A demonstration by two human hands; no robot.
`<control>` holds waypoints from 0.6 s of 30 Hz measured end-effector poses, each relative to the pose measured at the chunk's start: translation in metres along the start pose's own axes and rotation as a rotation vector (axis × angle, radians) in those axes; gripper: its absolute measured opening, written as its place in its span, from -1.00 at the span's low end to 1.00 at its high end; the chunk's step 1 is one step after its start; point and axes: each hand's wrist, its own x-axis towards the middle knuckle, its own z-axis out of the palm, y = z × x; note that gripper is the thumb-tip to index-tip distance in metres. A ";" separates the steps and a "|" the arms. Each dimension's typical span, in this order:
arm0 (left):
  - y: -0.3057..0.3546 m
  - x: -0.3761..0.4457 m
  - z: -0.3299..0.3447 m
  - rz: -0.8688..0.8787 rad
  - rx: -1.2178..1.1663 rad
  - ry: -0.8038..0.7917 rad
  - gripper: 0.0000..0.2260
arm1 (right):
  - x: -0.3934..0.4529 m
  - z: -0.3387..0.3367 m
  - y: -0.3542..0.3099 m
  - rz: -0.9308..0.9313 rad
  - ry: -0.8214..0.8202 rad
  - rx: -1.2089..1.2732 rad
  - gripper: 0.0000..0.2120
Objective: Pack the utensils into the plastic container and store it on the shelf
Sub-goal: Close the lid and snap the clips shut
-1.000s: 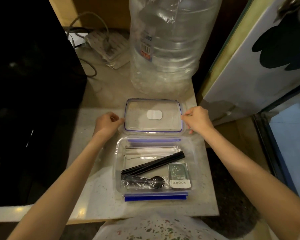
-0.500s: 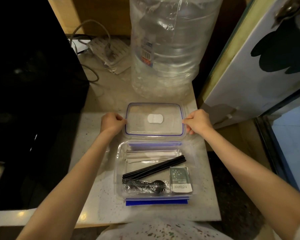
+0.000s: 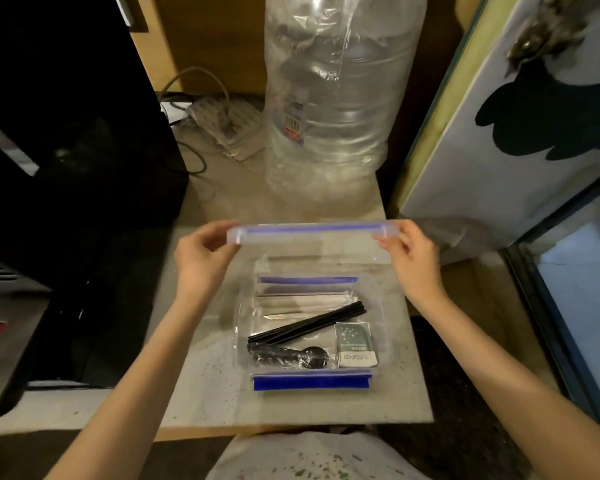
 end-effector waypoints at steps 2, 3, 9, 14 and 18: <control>0.001 -0.017 -0.007 0.019 -0.075 -0.059 -0.66 | -0.018 0.000 -0.005 0.157 -0.012 0.227 -0.76; 0.000 -0.025 -0.009 0.006 -0.116 -0.096 -0.62 | -0.026 0.002 -0.007 0.253 -0.020 0.359 -0.73; -0.023 -0.061 -0.026 0.046 0.098 -0.382 -0.38 | -0.068 -0.002 0.000 0.358 -0.137 0.474 -0.78; -0.044 -0.075 -0.040 0.095 0.224 -0.584 -0.21 | -0.091 -0.005 0.011 0.328 -0.263 0.344 -0.54; -0.044 -0.091 -0.034 0.081 0.231 -0.554 -0.17 | -0.099 -0.006 0.011 0.287 -0.279 0.279 -0.54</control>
